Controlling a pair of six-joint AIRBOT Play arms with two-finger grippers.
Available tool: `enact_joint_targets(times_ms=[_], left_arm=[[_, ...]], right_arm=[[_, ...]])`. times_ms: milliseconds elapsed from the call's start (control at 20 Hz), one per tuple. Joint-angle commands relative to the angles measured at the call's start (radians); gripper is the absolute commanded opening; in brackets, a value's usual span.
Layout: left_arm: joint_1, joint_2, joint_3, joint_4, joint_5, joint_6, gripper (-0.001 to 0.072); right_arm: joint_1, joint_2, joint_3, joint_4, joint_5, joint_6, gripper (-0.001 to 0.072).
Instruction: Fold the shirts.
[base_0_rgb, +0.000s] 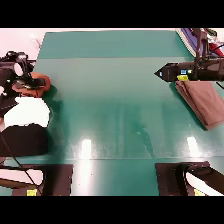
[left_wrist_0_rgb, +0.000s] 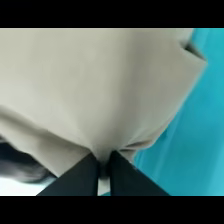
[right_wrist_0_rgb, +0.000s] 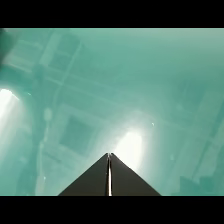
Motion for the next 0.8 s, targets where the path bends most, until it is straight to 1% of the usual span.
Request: enact_joint_targets(times_ms=[0, 150, 250, 350, 500, 600, 750], left_arm=[[-0.004, 0.167, 0.071, -0.025, 0.006, 0.048, 0.0026], [-0.076, 0.371, 0.201, -0.055, -0.051, 0.117, 0.0025], [-0.172, 0.471, 0.269, -0.056, -0.056, 0.121, 0.0025], [-0.298, 0.524, 0.315, -0.067, -0.078, 0.117, 0.0025], [-0.504, 0.515, 0.321, -0.104, -0.13, 0.116, 0.0025], [-0.643, 0.463, 0.32, -0.11, -0.16, 0.098, 0.0025], [-0.773, 0.346, 0.32, -0.164, -0.154, 0.082, 0.0027]], right_arm=[[0.001, 0.0, 0.047, 0.001, 0.001, 0.0, 0.0022], [0.001, 0.0, 0.163, -0.001, -0.003, 0.0, 0.0023], [0.001, 0.0, 0.243, -0.007, -0.005, 0.0, 0.0022], [0.0, 0.0, 0.301, -0.01, -0.008, -0.001, 0.0023], [0.001, 0.0, 0.367, -0.01, -0.006, -0.008, 0.0022], [0.0, 0.0, 0.396, -0.011, -0.006, -0.009, 0.0022], [0.001, 0.0, 0.417, -0.011, 0.002, -0.01, 0.0023]])
